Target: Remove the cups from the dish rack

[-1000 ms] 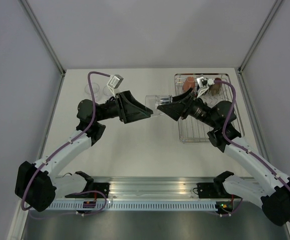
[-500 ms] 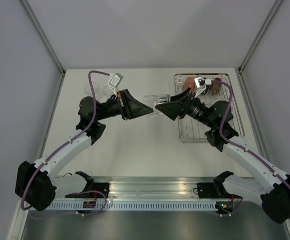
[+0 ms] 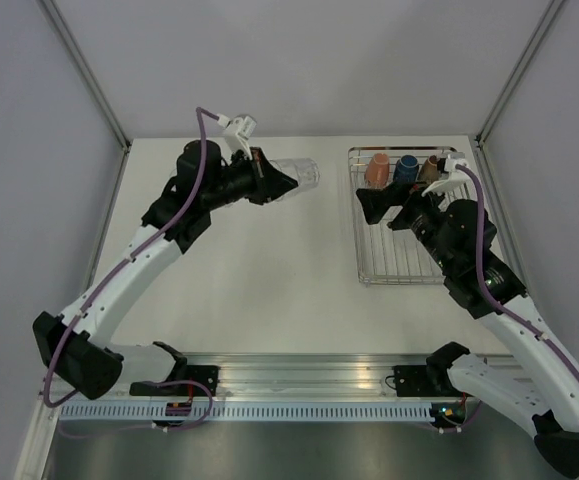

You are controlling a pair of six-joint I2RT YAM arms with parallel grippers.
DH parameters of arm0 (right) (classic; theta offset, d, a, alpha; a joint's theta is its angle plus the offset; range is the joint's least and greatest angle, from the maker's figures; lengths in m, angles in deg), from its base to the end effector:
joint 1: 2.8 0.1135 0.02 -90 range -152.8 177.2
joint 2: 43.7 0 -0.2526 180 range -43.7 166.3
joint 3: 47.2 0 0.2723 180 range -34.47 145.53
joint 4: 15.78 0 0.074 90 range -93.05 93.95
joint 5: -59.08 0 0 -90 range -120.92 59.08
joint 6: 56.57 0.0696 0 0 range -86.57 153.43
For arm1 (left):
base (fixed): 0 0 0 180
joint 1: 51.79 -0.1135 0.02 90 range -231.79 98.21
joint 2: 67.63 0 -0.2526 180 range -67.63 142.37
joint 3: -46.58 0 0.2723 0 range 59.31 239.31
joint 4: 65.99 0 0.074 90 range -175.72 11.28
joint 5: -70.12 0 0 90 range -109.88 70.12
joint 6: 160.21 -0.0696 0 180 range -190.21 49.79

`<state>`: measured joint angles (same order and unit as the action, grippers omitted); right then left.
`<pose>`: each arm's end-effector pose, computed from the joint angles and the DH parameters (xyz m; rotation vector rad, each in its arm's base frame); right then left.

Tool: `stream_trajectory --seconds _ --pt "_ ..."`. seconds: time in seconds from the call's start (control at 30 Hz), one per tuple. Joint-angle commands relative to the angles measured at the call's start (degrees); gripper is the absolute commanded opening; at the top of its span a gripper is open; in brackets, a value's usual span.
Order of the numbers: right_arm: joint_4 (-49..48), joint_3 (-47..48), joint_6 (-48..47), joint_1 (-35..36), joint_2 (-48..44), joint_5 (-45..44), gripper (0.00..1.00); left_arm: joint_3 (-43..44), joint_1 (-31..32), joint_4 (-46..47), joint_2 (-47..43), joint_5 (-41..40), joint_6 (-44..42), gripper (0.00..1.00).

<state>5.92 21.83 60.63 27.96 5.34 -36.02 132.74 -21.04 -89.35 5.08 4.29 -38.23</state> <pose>0.2211 0.1244 0.3931 0.0200 1.6470 0.7097 0.2821 -0.2010 0.3944 0.3126 1.8512 -1.1461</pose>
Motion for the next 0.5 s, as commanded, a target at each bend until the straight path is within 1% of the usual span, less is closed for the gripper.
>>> stream_trajectory --seconds 0.0,0.03,0.1,0.13,0.17,0.2,0.23,0.27,0.37,0.4,0.43,0.47 --pt "11.15 2.42 -5.14 -0.09 -1.75 -11.68 0.98 7.24 0.02 -16.57 6.73 -15.27 -11.32 0.02" --pt "12.37 2.42 -5.66 -0.09 -2.36 -11.68 0.98 10.82 0.11 -18.09 10.57 -18.42 -13.16 0.02" --pt "13.43 2.24 -6.19 -0.09 -2.98 -11.68 0.98 14.79 0.02 -21.78 14.63 -20.99 -14.75 0.02" --pt "14.57 2.24 -6.46 -0.09 -3.33 -11.6 0.98 18.73 -0.07 -24.67 16.48 -21.78 -15.63 0.02" --pt "15.1 2.24 -6.81 0.0 -3.51 -11.6 0.98 20.86 -0.15 -26.35 20.68 -23.18 -17.12 0.02" --pt "15.63 2.33 -7.07 0.0 -3.68 -11.6 0.98 22.97 -0.24 -27.93 22.72 -23.54 -17.74 0.02" --pt "16.77 2.42 -7.16 -0.09 -3.77 -11.16 0.98 27.34 -0.59 -31.52 24.74 -23.81 -18.36 0.02" --pt "17.3 2.51 -7.6 -0.18 -3.77 -10.72 0.98 29.38 -0.6 -33.03 29.03 -25.46 -19.23 0.02" --pt "19.41 2.59 -8.3 -0.09 -3.86 -9.49 0.98 37.21 -1.38 -39.09 35.2 -26.97 -20.91 0.02" --pt "20.2 2.51 -8.57 -0.09 -3.86 -9.49 0.98 39.05 -1.65 -40.59 39.22 -27.32 -21.26 0.02" --pt "20.56 2.42 -8.66 -0.09 -4.21 -9.66 0.98 42.9 -2.17 -42.0 41.18 -28.11 -21.96 0.02" --pt "20.91 2.51 -8.83 -0.09 -4.47 -9.58 0.98 45.03 -2.44 -44.97 43.11 -28.55 -22.4 0.02"
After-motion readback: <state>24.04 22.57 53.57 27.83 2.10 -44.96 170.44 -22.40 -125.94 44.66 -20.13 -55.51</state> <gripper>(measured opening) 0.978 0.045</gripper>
